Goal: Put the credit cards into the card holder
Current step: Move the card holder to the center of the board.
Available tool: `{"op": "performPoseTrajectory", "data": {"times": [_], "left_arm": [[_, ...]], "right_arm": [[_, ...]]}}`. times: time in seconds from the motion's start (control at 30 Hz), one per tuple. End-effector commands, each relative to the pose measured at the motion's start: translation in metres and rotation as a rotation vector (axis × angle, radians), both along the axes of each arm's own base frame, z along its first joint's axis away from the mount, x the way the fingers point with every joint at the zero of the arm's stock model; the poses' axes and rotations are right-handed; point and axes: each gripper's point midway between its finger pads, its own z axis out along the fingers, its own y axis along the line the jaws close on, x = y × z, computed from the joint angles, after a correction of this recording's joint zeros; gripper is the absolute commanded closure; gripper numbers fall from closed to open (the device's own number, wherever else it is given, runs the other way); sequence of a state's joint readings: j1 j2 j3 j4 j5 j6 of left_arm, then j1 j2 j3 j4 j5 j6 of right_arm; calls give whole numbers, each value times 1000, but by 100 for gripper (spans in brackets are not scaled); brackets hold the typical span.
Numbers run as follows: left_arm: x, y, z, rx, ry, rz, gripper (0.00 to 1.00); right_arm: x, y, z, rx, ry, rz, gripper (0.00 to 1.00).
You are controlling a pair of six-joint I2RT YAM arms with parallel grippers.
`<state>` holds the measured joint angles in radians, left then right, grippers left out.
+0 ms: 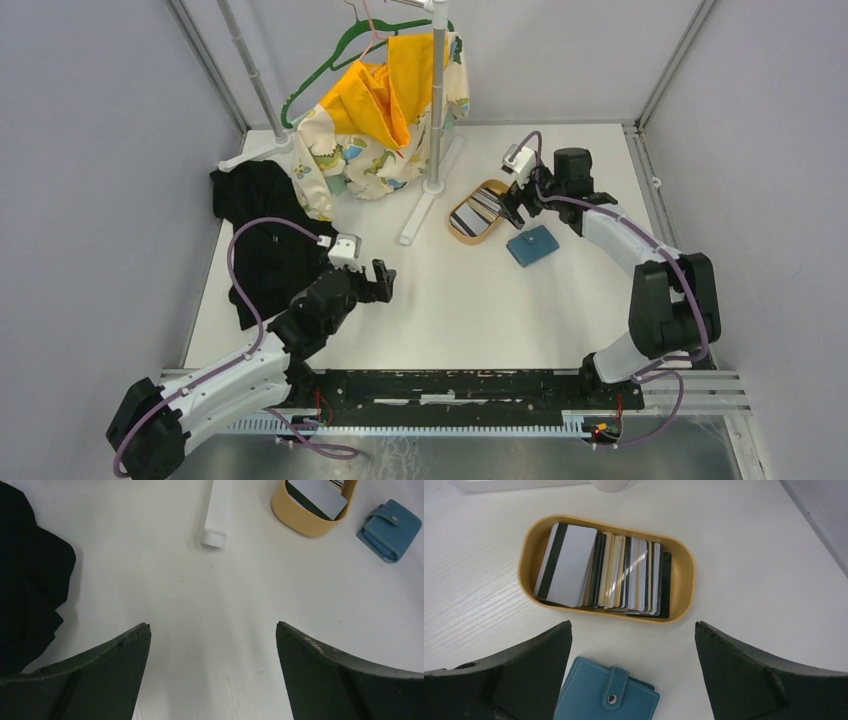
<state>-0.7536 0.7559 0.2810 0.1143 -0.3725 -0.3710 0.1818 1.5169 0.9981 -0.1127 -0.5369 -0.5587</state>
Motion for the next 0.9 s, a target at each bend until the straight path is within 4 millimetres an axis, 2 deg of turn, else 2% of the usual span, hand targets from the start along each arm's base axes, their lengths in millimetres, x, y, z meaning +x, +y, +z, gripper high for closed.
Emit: {"op": "performPoseTrajectory", "data": {"times": [0.0, 0.1, 0.23, 0.33, 0.5, 0.7, 0.87], "left_arm": [[4, 9, 5, -113, -58, 86, 2], [2, 10, 3, -129, -64, 84, 3], [-2, 12, 4, -152, -82, 79, 4], [-3, 10, 5, -159, -90, 62, 7], [-4, 4, 5, -155, -89, 31, 14], [-6, -4, 3, -146, -80, -19, 25], [-9, -6, 6, -168, -94, -41, 26]], "right_arm": [[36, -13, 6, 18, 28, -217, 2], [39, -15, -12, -5, 97, -240, 4], [22, -19, -38, -36, 182, -200, 7], [4, -40, -50, -56, 241, -133, 9], [-4, -78, -63, -23, 340, -128, 20], [-17, -75, -93, -3, 475, -123, 24], [-36, -79, -110, -10, 544, -136, 28]]}}
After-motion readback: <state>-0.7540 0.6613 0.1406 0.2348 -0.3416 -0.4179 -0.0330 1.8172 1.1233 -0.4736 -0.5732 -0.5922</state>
